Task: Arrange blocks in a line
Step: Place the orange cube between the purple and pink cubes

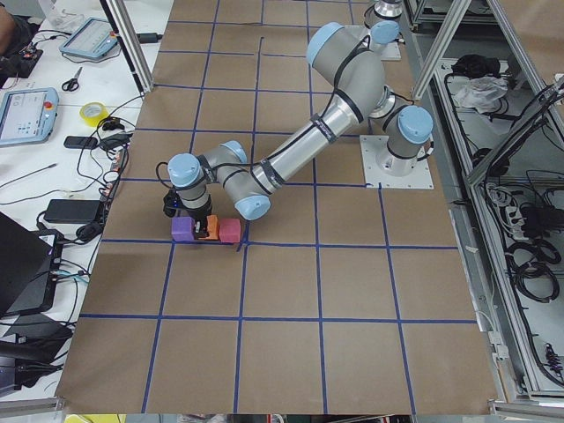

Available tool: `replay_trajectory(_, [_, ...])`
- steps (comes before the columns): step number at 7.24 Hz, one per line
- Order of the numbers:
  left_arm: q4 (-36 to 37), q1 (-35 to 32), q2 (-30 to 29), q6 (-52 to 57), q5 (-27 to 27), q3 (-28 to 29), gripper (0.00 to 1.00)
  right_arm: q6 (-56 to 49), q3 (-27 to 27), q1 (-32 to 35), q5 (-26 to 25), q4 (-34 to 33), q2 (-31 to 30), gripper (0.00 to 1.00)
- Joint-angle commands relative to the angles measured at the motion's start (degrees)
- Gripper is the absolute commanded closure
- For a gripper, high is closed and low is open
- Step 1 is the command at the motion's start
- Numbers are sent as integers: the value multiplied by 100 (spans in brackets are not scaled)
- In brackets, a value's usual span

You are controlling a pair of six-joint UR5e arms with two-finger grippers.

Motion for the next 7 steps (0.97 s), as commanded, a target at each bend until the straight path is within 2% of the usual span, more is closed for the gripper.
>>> replay_trajectory(1, [194,0,-61,10,15,-25,100,0,0,0,37,0,7,0])
replay_trajectory(2, [204,0,-70,10,15,-25,99,0,0,0,29,0,7,0])
replay_trajectory(3, [213,0,-96,2,-38,-34,17,0,0,0,28,0,7,0])
replay_trajectory(4, [213,0,-105,-7,-47,-25,0,0,0,0,37,0,7,0])
replay_trajectory(6, [204,0,-96,2,-38,-25,0,0,0,0,28,0,7,0])
replay_trajectory(7, [126,0,130,45,-12,-25,0,-9,0,0,28,0,7,0])
